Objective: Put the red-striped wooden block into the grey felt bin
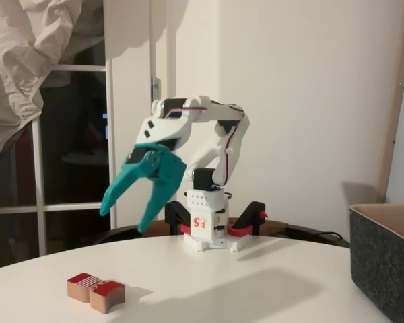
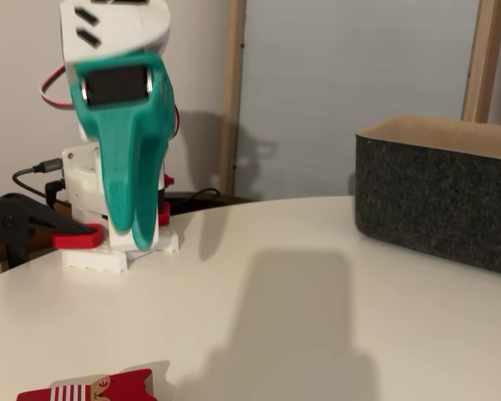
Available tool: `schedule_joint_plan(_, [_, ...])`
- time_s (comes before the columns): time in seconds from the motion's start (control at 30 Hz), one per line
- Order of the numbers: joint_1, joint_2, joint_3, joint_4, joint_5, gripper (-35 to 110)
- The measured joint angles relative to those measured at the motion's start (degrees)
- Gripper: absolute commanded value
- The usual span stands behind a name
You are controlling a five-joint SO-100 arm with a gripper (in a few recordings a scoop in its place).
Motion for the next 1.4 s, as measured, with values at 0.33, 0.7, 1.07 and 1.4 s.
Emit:
schedule_joint_plan(0.33, [-1.7,-8.3,-1.5,1.8,4.8,36])
schedule_joint_plan(0.7, [0.4,-18.8,-10.3,1.6,23.8,41])
schedule_joint_plan(1.07, [0.4,-28.7,-13.5,-2.4,26.7,42])
schedule_joint_plan(1.4, [2.0,-35.9,-16.3,-7.8,27.2,42])
